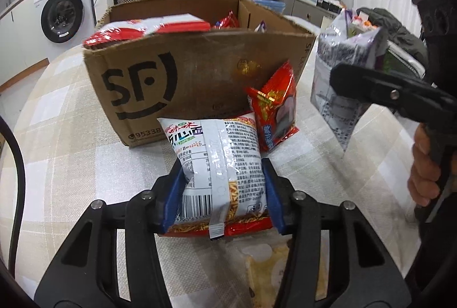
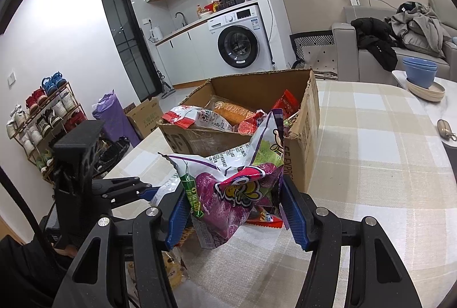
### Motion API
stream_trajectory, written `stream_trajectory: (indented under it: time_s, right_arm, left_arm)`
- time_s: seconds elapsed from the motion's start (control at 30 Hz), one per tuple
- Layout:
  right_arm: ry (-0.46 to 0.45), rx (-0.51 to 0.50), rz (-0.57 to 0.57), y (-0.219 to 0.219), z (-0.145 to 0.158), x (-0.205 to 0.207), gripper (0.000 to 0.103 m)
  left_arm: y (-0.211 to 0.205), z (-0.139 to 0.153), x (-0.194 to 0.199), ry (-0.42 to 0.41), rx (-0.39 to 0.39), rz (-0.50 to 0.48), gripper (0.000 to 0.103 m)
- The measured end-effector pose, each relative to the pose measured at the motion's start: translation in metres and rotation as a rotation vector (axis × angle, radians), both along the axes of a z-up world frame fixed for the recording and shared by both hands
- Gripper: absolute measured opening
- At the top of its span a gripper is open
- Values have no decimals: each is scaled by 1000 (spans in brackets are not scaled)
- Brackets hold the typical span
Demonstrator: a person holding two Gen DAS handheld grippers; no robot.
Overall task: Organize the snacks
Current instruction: 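Grasp the white red-trimmed chip bag with the left tool while the right tool holds the candy bag, then carry the white bag over the box with the left tool while the right tool carries the candy bag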
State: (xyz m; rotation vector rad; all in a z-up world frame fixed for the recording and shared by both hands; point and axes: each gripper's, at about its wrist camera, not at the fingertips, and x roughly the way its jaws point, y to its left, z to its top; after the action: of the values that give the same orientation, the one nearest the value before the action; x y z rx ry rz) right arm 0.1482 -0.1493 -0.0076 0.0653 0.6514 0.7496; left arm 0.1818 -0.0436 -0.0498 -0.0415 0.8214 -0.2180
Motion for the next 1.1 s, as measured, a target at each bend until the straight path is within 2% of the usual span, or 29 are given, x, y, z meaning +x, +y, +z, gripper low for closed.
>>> stream_trajectory:
  time_s: [0.27, 0.73, 0.8, 1.1]
  right_arm:
    - [-19, 33, -8, -9, 6, -1, 61]
    - [-62, 71, -12, -14, 16, -6, 61]
    - [-69, 67, -16, -14, 17, -7, 61]
    - [-96, 88, -35, -20, 28, -10, 61]
  left_arm:
    - [37, 25, -48, -72, -30, -1, 48]
    - [50, 84, -99, -187, -67, -10, 48]
    - [59, 95, -116, -197, -73, -6, 48]
    - [79, 134, -128, -248, -112, 15, 48]
